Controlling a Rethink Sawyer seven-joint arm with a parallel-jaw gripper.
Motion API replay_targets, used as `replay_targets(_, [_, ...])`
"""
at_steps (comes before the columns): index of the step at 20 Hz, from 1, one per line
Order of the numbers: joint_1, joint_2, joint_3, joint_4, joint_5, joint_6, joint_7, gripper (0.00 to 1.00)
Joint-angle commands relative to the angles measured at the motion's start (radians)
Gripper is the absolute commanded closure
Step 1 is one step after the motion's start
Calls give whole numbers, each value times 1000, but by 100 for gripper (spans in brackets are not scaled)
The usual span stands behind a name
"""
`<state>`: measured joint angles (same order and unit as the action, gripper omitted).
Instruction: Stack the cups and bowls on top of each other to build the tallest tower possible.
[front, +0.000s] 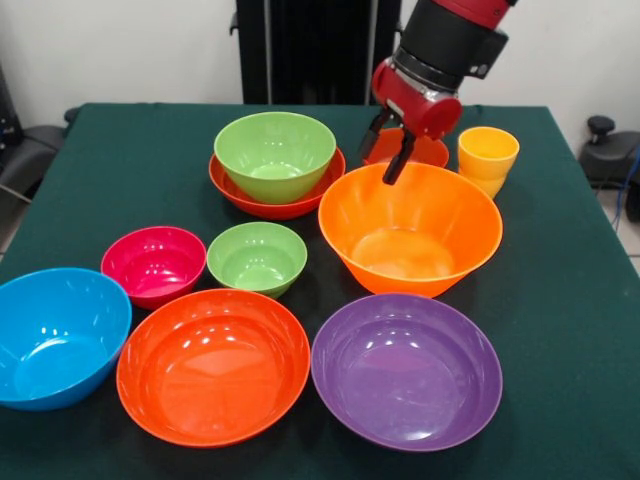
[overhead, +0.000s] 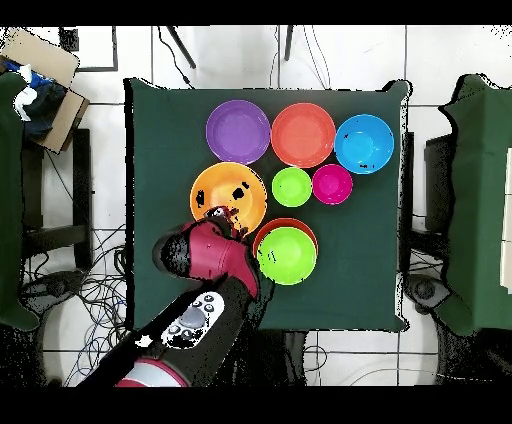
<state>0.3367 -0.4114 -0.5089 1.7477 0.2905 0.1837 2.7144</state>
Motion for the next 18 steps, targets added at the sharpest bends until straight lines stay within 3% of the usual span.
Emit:
replay_targets(1, [5, -14, 58, 38, -34, 103, 52, 0])
replay_targets(18, [-3, 142, 57, -12, -21, -100, 87, 0])
